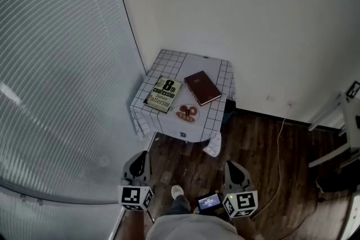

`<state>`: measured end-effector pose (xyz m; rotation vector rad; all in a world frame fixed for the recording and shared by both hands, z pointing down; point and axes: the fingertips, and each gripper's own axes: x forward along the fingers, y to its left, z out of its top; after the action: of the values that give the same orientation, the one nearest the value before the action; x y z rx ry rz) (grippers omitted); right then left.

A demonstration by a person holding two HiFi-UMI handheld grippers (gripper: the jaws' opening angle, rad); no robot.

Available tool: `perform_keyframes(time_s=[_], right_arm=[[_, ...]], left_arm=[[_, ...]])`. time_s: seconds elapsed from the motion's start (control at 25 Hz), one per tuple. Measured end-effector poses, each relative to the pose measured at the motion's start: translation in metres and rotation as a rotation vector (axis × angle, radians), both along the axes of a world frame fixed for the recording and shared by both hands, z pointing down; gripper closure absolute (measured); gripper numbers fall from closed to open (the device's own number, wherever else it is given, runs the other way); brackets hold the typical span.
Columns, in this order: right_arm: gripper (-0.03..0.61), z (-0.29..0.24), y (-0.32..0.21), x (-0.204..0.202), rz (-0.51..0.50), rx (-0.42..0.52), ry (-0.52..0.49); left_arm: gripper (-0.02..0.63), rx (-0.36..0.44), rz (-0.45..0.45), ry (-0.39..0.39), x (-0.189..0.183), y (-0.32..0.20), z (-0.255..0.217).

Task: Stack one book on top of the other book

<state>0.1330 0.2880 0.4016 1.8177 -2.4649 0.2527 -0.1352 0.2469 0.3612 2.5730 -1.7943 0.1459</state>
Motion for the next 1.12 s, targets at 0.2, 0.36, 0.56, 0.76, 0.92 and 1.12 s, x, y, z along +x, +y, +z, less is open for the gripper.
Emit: perform_keyframes(time_s=[0.2, 0.36, 0.56, 0.76, 0.92, 1.12], right_arm=[[0.572, -0.003, 0.013, 0.007, 0.005, 0.022, -0.013], [0.572, -0.004, 0.025, 0.005, -0.002, 0.017, -0.023], [0.572, 0.003, 0.039, 0.0, -0.021, -0.002, -0.034], [0.572, 0.003, 0.044, -0.007, -0.055, 0.008, -0.049], [0.572, -0.001, 0.041, -0.011, -0.067, 0.018, -0.051], [0.572, -0.008, 0.029, -0.011, -0.075, 0.032, -0.051]], left_arm=[[0.606, 0.035, 0.074, -0.012, 0.025, 0.028, 0.002], [0.606, 0.017, 0.078, -0.021, 0.032, 0.045, 0.005], [0.606, -0.004, 0.068, -0.022, 0.034, 0.066, 0.01], [0.606, -0.026, 0.053, 0.168, 0.027, 0.074, 0.007], [0.606, -0.047, 0.038, 0.461, 0.013, 0.069, -0.008], [0.606, -0.042, 0.045, 0.253, 0.02, 0.057, -0.007]])
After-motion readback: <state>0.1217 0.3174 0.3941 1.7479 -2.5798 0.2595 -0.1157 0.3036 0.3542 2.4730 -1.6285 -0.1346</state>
